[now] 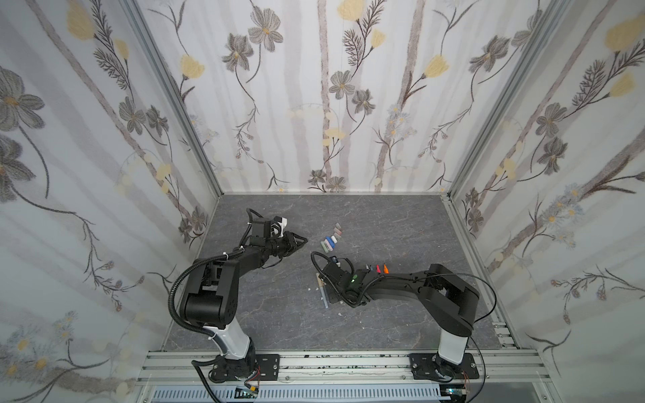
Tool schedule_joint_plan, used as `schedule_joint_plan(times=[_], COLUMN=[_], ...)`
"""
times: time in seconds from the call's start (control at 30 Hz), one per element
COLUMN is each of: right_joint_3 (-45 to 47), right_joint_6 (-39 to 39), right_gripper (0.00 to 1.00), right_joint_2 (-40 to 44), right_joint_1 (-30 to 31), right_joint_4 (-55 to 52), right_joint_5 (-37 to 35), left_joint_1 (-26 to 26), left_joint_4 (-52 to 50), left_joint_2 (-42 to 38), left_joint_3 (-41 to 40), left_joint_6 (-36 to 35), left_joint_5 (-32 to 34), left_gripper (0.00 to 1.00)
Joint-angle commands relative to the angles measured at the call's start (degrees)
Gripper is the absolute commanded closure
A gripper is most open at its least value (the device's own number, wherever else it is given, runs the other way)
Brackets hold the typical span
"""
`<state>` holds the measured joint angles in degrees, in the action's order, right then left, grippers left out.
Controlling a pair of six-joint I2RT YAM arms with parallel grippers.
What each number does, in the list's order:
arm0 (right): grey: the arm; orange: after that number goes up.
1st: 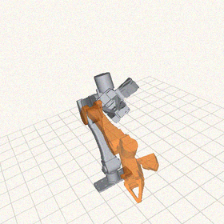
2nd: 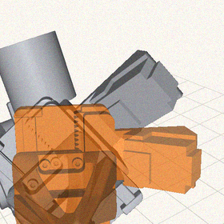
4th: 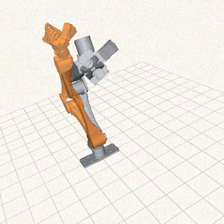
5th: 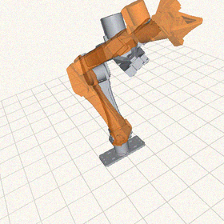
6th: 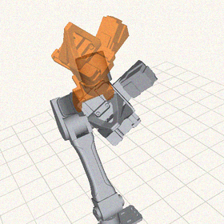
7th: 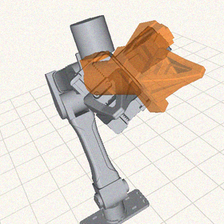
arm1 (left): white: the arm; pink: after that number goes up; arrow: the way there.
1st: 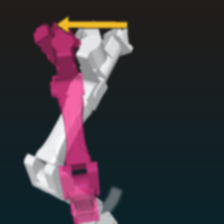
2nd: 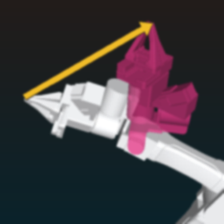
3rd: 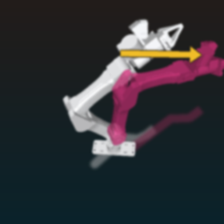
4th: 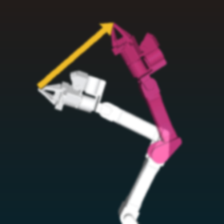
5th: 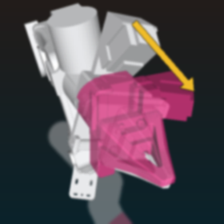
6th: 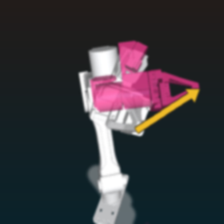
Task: Remove pen caps from pens
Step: Pick up the pen from the center of the table, then open the pen cap on the pen.
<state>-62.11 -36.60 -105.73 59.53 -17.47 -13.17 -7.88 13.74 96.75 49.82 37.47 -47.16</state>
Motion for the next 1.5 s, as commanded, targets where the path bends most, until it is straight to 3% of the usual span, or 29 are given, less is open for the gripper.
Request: schedule_joint_plan(times=[0.0,0.27,0.47,0.77,1.03,1.47], right_joint_3=[1.0,5.9,8.1,8.6,7.9,8.2], right_joint_6=[1.4,2.3,1.8,1.5,1.3,1.3], right_gripper=[0.96,0.98,0.99,0.99,0.99,1.0], right_joint_2=[3.3,15.7,20.1,21.3,21.0,21.3], right_joint_1=[-0.9,-6.1,-9.2,-10.2,-10.4,-11.0], right_joint_4=[-1.2,7.3,9.5,10.4,11.2,11.1], right_joint_5=[0.5,7.3,10.0,10.5,10.9,11.0], left_joint_1=[-1.3,-7.8,-12.4,-18.1,-19.7,-20.6], left_joint_4=[-1.6,-2.2,0.5,4.4,5.7,6.0], left_joint_2=[-1.2,-4.8,-5.7,-2.0,0.2,2.7], left_joint_3=[0.9,0.3,0.4,2.3,3.8,5.0], left_joint_6=[-1.0,0.9,4.1,7.4,8.5,8.3], left_joint_5=[-1.0,0.0,0.9,2.7,3.3,2.8], left_gripper=[0.69,0.66,0.65,0.65,0.65,0.79])
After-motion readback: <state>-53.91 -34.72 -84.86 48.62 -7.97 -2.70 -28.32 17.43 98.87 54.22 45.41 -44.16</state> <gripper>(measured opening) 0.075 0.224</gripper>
